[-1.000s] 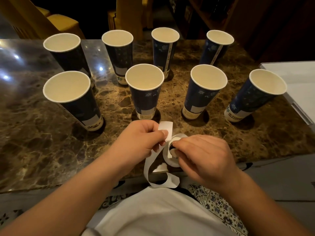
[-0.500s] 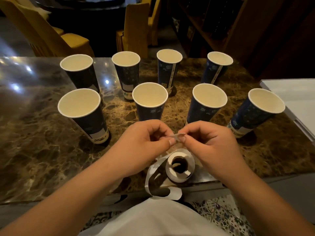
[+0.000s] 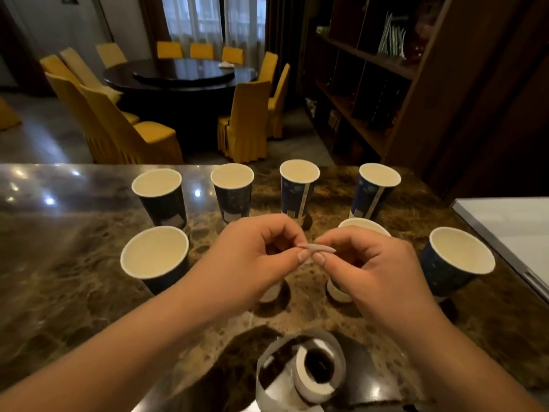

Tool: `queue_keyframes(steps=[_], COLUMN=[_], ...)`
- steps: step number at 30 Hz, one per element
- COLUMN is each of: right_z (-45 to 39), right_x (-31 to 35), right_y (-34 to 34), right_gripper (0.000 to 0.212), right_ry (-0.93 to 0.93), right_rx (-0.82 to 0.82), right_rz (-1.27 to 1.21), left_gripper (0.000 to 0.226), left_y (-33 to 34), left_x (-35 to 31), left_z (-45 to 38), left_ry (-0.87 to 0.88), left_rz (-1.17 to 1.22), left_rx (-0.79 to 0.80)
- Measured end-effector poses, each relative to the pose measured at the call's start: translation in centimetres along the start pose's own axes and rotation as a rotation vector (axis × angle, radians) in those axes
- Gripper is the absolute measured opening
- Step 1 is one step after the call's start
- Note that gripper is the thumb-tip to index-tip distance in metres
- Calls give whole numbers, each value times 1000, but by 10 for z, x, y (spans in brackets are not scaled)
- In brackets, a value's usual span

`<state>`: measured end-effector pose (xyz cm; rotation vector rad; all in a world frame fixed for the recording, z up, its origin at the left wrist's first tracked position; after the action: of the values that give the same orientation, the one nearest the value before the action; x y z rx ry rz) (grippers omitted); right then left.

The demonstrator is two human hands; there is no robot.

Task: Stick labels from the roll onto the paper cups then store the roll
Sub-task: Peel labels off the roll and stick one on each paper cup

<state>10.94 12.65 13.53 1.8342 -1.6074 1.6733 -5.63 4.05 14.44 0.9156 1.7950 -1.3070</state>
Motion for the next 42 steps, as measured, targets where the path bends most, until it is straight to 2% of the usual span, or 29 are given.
queue_keyframes(steps=[5,8,13,14,16,20,22,24,29,32,36,38,40,42], right_z=[-37,-61,-92,-96,-103,-107,-107,-106,-104,-104,-112,-118,-126,-135], right_x=[0,-3,-6,-8,-9,-11,-13,-14,-21,-25,-24,-18,-10,-2], right_y=[-10,-14,-25,-27,-29,-26,-23,-22,-29,-34,-45,-51,-56,-59], right_gripper=[4,17,10,9,7,6,8,9,12,12,13,13,11,8], right_ry=[-12,5,53,66,87,103,114,117,138,165,179,175,150,144], right_rx=[-52,-112,-255,-269,-270,-256,-249,-240,-245,-254,-261,-251,-242,-227], right_rz=[4,49,73,64,58,66,73,94,120,114,35,-36,-114,-230], left_gripper=[5,8,19,21,33,75,85,86,80,73,76,80,82,68], left_y=[-16,-22,-35,-38,-40,-34,-29,-25,-15,-14,-31,-43,-52,-58], left_x=[-9,-8,11,15,26,54,68,81,101,97,64,39,12,-11], left_z=[-37,-60,-105,-115,-137,-184,-204,-218,-233,-238,-239,-231,-219,-205], left_ry=[-10,-22,-39,-36,-16,-60,-115,-164,-193,-177,-95,-75,-65,-57], left_rz=[-47,-63,-49,-107,-298,-737,-854,-869,-804,-706,-531,-345,-52,209], left_rx=[-33,-71,-372,-377,-258,41,136,188,257,200,78,57,42,13])
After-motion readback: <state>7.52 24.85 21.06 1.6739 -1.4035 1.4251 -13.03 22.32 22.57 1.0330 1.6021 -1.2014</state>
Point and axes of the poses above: each hand's wrist, its own z-axis away from the middle knuckle, its own y-axis out of the palm, x = y × z, the point moved 1 cm from there along -z, towards the middle knuckle, and after that the axes turned 3 degrees about y, right-handed, at the moved point
